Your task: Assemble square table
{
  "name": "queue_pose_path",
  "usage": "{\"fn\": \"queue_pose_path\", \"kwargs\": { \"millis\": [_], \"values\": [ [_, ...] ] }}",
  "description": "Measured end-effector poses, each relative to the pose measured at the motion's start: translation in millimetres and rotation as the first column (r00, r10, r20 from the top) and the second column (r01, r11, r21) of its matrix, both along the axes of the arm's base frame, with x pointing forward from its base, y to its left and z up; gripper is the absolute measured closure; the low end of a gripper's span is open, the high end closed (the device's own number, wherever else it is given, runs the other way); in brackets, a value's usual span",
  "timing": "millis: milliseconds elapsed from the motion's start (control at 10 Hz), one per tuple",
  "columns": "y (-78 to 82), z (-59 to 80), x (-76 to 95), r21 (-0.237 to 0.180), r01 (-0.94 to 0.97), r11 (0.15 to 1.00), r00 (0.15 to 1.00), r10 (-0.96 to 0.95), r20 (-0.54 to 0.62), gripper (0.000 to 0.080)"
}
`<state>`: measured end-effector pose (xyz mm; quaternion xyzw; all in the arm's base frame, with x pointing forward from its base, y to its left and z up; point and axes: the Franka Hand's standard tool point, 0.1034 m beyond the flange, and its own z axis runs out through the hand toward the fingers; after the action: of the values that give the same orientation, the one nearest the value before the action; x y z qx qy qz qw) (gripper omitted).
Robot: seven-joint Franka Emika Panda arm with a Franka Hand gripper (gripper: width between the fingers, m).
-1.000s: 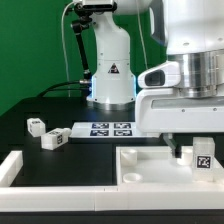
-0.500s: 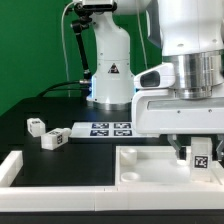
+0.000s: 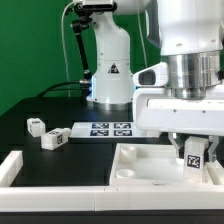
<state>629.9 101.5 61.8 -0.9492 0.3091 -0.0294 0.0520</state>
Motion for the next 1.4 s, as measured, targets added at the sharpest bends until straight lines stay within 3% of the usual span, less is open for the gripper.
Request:
{"fn": "queue_pose_path", "kwargs": {
  "millis": [400,500,600,700,800,1000,1400],
  "values": [
    [-0.5,0.0,0.1,-0.001,-0.014,1.0,1.0,0.014,0.001,0.0499],
    [-0.4,-0.1,0.1,-0.001,-0.014,1.0,1.0,0.014,0.002,0.0438],
    [0.6,2.3,0.6,0.0,-0.015,1.0,1.0,0.015,0.004,0.0438],
    [4.9,15.1,2.1,0.007,-0.019,1.0,1.0,0.019,0.016,0.0251],
    [9.3,31.3,0.8,0.015,-0.023,1.0,0.999,0.023,0.028,0.0182],
    [16.5,61.2,-4.4,0.029,-0.032,0.999,0.999,0.031,0.042,0.0156],
    [14.8,53.7,-5.7,0.025,-0.031,0.999,0.999,0.03,0.034,0.015]
  ]
}}
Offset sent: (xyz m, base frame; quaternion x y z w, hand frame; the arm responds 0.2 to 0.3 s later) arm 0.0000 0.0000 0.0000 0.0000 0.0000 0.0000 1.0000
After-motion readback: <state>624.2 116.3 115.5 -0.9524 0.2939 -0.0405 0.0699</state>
